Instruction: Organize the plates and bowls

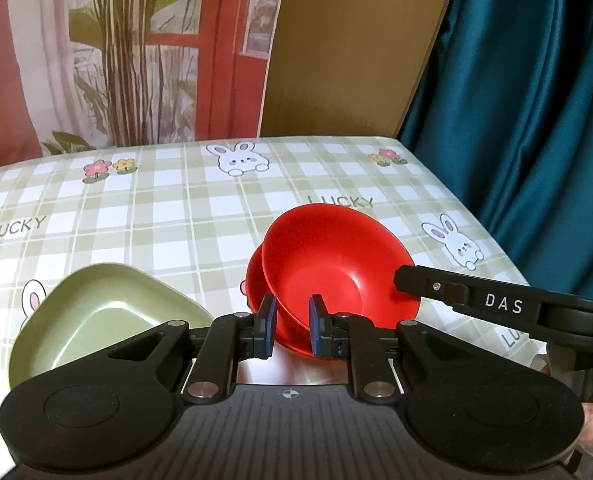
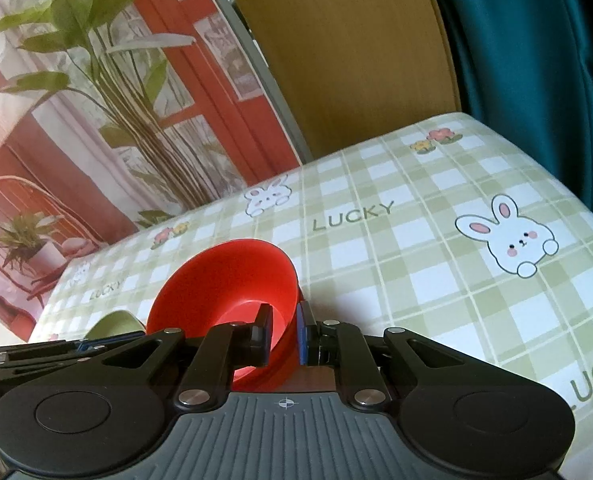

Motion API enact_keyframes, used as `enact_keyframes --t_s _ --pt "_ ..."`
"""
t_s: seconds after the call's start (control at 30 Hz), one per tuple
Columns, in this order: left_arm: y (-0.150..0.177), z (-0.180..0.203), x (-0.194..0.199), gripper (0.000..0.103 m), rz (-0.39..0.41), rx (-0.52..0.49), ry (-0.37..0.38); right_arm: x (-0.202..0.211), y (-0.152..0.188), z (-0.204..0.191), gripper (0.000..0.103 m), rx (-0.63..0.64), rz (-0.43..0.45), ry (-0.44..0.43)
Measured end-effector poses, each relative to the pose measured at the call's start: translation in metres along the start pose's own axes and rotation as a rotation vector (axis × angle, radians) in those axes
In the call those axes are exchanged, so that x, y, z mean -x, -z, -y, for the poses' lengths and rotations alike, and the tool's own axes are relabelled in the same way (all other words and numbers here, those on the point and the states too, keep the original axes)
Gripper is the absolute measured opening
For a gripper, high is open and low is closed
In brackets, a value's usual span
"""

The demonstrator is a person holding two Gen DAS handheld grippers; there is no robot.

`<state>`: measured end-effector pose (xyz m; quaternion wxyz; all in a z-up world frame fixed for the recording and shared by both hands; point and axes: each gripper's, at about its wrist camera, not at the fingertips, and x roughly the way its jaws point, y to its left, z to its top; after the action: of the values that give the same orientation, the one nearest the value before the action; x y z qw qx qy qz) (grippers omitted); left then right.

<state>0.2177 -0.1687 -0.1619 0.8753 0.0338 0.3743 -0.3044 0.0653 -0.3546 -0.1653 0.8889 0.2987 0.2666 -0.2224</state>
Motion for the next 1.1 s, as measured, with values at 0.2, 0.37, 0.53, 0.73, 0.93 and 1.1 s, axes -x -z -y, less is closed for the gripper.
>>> enact_keyframes --t_s 0.2,0.37,0.53,0.73,0.93,1.1 --pt "0.004 -0.001 -0.006 0.019 -0.028 0.000 -0.014 -0.004 0.001 -0.002 0.013 0.002 -0.006 -0.003" --pt "0.004 -0.003 -0.007 0.022 -0.029 0.008 -0.012 -0.005 0.001 -0.003 0.014 0.005 -0.015 0.000" --pt "0.004 -0.003 -0.008 0.030 -0.025 0.012 -0.016 -0.005 0.001 -0.005 0.019 0.012 -0.014 -0.005" --pt "0.003 -0.004 -0.008 0.030 -0.014 0.025 -0.020 -0.006 -0.001 -0.005 0.020 0.018 -0.010 -0.008" --pt "0.001 -0.009 -0.008 0.031 0.001 0.050 -0.027 -0.007 -0.003 -0.006 0.021 0.023 -0.007 0.001" --pt "-0.001 -0.011 -0.007 0.034 0.017 0.059 -0.027 -0.008 -0.004 -0.004 0.022 0.024 0.001 0.011"
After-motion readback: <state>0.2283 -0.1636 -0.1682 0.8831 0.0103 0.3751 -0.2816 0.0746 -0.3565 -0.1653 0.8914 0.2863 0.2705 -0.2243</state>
